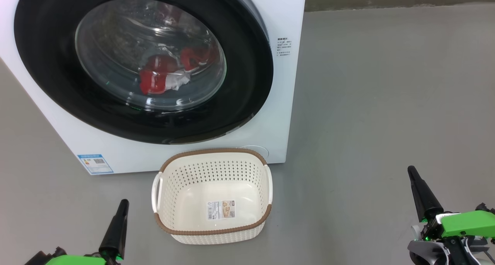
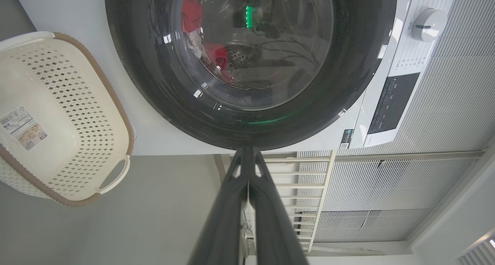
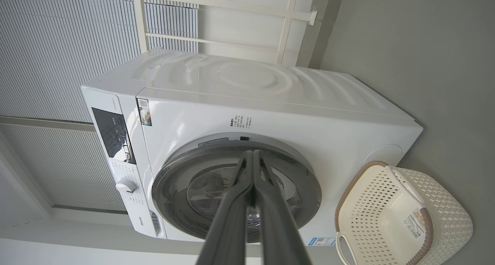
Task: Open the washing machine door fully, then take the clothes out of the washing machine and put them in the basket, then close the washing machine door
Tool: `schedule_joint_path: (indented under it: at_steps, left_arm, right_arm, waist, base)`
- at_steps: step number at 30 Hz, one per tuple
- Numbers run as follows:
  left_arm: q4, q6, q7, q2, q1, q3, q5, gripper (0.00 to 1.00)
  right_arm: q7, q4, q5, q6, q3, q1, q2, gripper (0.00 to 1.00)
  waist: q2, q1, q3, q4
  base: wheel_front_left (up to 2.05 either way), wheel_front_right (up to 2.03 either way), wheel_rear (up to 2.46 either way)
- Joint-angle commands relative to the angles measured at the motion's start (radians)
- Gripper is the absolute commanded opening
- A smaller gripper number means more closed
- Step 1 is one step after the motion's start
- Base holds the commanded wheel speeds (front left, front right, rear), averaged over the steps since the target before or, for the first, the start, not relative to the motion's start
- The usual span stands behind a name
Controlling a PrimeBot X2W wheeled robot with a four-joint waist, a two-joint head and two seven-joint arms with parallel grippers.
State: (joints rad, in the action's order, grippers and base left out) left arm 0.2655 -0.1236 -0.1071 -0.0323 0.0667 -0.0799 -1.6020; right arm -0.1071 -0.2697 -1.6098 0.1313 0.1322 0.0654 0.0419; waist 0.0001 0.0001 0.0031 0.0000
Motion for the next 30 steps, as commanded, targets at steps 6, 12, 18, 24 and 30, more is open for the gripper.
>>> schedule_joint_path:
  at_steps: [6, 12, 18, 24, 30]
  left_arm:
    - [-0.021, -0.007, -0.006, -0.018, 0.041, -0.034, -0.007, 0.00]
    - [-0.021, -0.007, -0.006, -0.018, 0.041, -0.033, -0.007, 0.00]
    - [-0.021, -0.007, -0.006, -0.018, 0.041, -0.033, -0.007, 0.00]
    - [-0.021, -0.007, -0.006, -0.018, 0.041, -0.033, -0.007, 0.00]
    - [-0.021, -0.007, -0.006, -0.018, 0.041, -0.033, -0.007, 0.00]
  right_arm:
    - [-0.006, 0.025, 0.001, -0.001, -0.019, 0.042, 0.008, 0.00]
    - [-0.006, 0.025, 0.001, -0.001, -0.019, 0.042, 0.008, 0.00]
    - [-0.006, 0.025, 0.001, -0.001, -0.019, 0.042, 0.008, 0.00]
    - [-0.006, 0.025, 0.001, -0.001, -0.019, 0.042, 0.008, 0.00]
    - [-0.006, 0.025, 0.001, -0.001, -0.019, 0.042, 0.008, 0.00]
  waist:
    - [-0.0001, -0.0001, 0.000, 0.000]
    - [-0.0001, -0.0001, 0.000, 0.000]
    - [-0.0001, -0.0001, 0.000, 0.000]
    - [-0.0001, -0.0001, 0.000, 0.000]
    - [-0.0001, -0.0001, 0.000, 0.000]
  base:
    - [0.00, 0.00, 0.00]
    - [0.00, 0.00, 0.00]
    - [0.00, 0.00, 0.00]
    - [0.00, 0.00, 0.00]
    - [0.00, 0.00, 0.00]
